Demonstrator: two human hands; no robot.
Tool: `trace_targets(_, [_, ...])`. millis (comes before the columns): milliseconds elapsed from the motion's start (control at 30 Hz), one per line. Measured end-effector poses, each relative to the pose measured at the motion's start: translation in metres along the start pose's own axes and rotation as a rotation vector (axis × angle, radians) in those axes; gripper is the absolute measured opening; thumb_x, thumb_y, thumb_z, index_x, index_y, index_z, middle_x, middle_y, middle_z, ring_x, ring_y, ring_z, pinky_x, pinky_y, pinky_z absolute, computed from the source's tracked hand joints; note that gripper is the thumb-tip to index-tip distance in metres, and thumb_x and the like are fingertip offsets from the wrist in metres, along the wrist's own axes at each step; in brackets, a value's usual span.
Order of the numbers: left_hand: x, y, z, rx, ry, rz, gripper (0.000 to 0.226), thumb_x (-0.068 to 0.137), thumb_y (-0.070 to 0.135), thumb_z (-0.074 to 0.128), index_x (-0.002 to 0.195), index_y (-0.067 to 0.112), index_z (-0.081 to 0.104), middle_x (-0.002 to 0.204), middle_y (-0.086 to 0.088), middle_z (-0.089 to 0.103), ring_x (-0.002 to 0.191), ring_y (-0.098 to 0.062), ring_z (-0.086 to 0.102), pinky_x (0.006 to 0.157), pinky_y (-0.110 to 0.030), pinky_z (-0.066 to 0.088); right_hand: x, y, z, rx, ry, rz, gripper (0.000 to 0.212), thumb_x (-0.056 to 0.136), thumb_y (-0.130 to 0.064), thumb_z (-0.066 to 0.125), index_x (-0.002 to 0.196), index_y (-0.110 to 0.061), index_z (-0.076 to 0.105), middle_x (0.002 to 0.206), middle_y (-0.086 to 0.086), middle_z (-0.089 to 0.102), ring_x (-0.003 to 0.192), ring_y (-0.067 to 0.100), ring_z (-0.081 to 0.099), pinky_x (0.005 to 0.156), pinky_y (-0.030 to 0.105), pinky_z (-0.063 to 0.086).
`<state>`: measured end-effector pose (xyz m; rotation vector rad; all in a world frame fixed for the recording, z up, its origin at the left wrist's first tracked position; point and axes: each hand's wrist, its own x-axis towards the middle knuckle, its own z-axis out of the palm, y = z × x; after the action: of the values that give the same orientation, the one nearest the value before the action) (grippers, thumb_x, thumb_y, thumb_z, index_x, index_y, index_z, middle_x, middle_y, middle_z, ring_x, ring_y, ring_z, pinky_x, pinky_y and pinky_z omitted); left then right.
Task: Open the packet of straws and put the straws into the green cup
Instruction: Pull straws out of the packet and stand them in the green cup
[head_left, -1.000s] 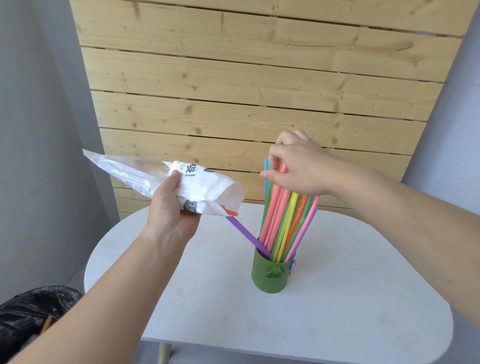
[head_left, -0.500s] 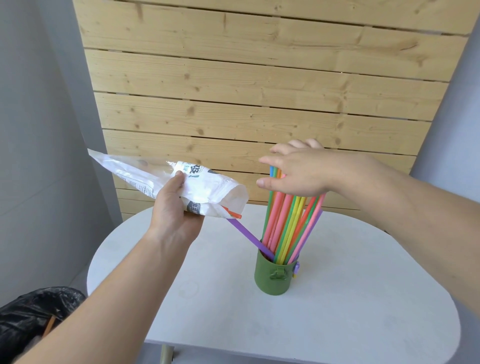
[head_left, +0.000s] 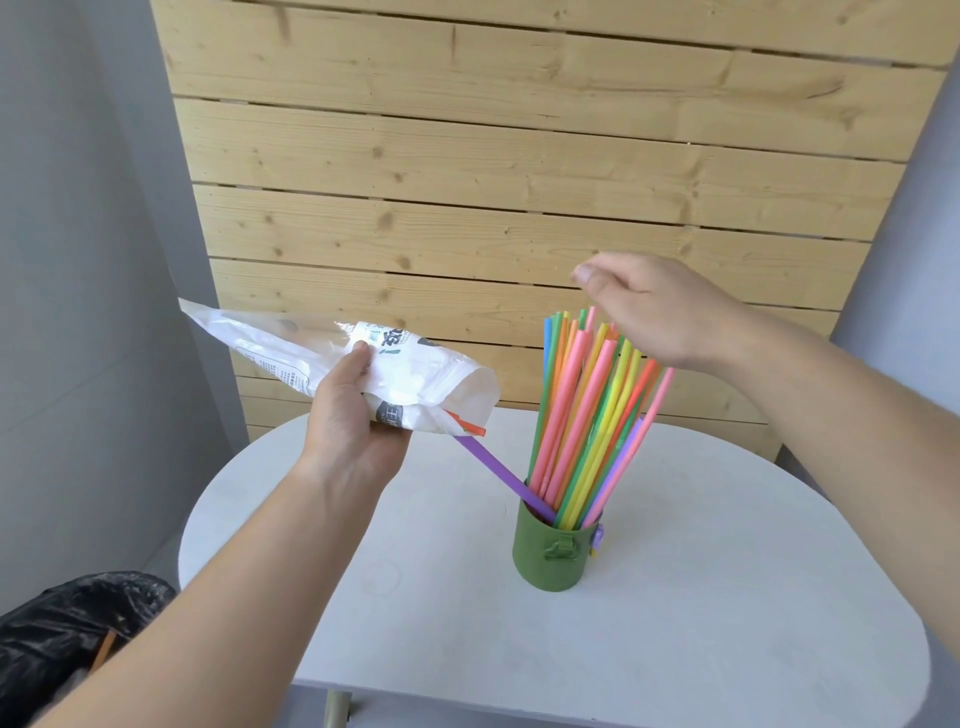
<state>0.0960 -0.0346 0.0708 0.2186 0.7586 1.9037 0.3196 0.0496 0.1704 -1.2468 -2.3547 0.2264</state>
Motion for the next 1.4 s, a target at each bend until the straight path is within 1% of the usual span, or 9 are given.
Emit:
trace_targets(167, [-0.002, 0.002, 0.003, -0.014, 0.012, 0.001, 0.013, 0.107, 0.018, 0.058, 0.105, 0.009, 0.067, 0.082, -0.004, 0.082, 0.093, -0.024, 0.077, 0.099, -0.043, 0.059, -0.026, -0.014, -0.005, 0.133, 0.263, -0.006, 0.048, 0.105, -0.039, 0.036, 0.11, 0.001, 0.062, 0.111, 0.022, 0.068, 0.104, 0.033, 0.059, 0.088, 0.042, 0.048])
trace_targets(267, [-0.003, 0.005, 0.004, -0.033, 0.01, 0.017, 0.013, 0.107, 0.019, 0.059, 0.106, 0.01, 0.067, 0.084, -0.004, 0.082, 0.095, -0.024, 0.078, 0.1, -0.045, 0.059, -0.052, -0.034, 0.006, 0.27, 0.466, 0.026, 0.049, 0.104, -0.043, 0.036, 0.095, -0.002, 0.062, 0.085, 0.018, 0.069, 0.08, 0.031, 0.061, 0.073, 0.042, 0.049])
trace_targets(367, [-0.005, 0.011, 0.008, -0.047, -0.015, 0.046, 0.014, 0.107, 0.02, 0.058, 0.107, 0.01, 0.068, 0.091, -0.006, 0.081, 0.106, -0.024, 0.077, 0.105, -0.048, 0.056, -0.074, -0.052, 0.031, 0.529, 0.208, 0.279, 0.058, 0.101, -0.057, 0.028, 0.092, -0.01, 0.062, 0.062, 0.01, 0.067, 0.049, 0.022, 0.054, 0.052, 0.03, 0.043])
trace_targets(500, [-0.016, 0.015, 0.019, 0.036, -0.106, 0.113, 0.017, 0.108, 0.023, 0.057, 0.105, 0.012, 0.069, 0.086, -0.002, 0.081, 0.087, -0.021, 0.079, 0.101, -0.046, 0.058, -0.089, -0.064, 0.068, 1.142, -0.27, 0.682, 0.071, 0.096, -0.071, 0.027, 0.116, -0.009, 0.057, 0.066, 0.016, 0.067, 0.039, 0.021, 0.046, 0.041, 0.02, 0.03])
trace_targets(667, [-0.026, 0.012, 0.025, 0.229, -0.209, 0.251, 0.037, 0.104, 0.019, 0.063, 0.138, 0.004, 0.062, 0.102, -0.007, 0.075, 0.094, -0.025, 0.077, 0.09, -0.046, 0.063, -0.084, -0.062, 0.088, 1.58, -0.26, 0.859, 0.074, 0.099, -0.066, 0.027, 0.12, -0.001, 0.055, 0.083, 0.026, 0.072, 0.041, 0.024, 0.054, 0.037, 0.02, 0.039])
trace_targets(800, [-0.035, 0.007, 0.03, 0.395, -0.318, 0.348, 0.039, 0.106, 0.015, 0.059, 0.14, -0.003, 0.055, 0.101, -0.013, 0.069, 0.089, -0.028, 0.075, 0.078, -0.043, 0.063, -0.083, -0.066, 0.103, 1.721, -0.233, 0.942, 0.069, 0.099, -0.062, 0.029, 0.128, -0.005, 0.056, 0.078, 0.025, 0.071, 0.042, 0.021, 0.05, 0.036, 0.018, 0.036])
trace_targets(967, [-0.04, 0.0, 0.032, 0.475, -0.359, 0.397, 0.033, 0.104, 0.012, 0.062, 0.134, -0.001, 0.058, 0.096, -0.011, 0.071, 0.085, -0.027, 0.076, 0.071, -0.037, 0.061, -0.08, -0.06, 0.111, 1.81, -0.23, 0.943, 0.057, 0.1, -0.05, 0.031, 0.103, -0.007, 0.069, 0.07, 0.016, 0.065, 0.041, 0.016, 0.044, 0.032, 0.017, 0.03])
trace_targets(1267, [-0.041, -0.004, 0.036, 0.522, -0.379, 0.44, 0.047, 0.095, 0.021, 0.071, 0.138, 0.005, 0.058, 0.117, -0.024, 0.072, 0.11, -0.044, 0.072, 0.086, -0.052, 0.063, -0.082, -0.059, 0.116, 1.791, -0.234, 0.957, 0.036, 0.094, -0.032, 0.038, 0.087, -0.009, 0.065, 0.066, 0.012, 0.057, 0.041, 0.015, 0.04, 0.032, 0.017, 0.026])
trace_targets(1400, [-0.036, 0.0, 0.031, 0.479, -0.311, 0.43, 0.031, 0.104, 0.015, 0.063, 0.133, 0.004, 0.059, 0.105, -0.017, 0.07, 0.094, -0.04, 0.074, 0.061, -0.038, 0.059, -0.083, -0.057, 0.114, 1.714, -0.186, 0.965, 0.032, 0.098, -0.035, 0.04, 0.088, -0.01, 0.057, 0.057, 0.01, 0.054, 0.038, 0.015, 0.039, 0.032, 0.016, 0.022])
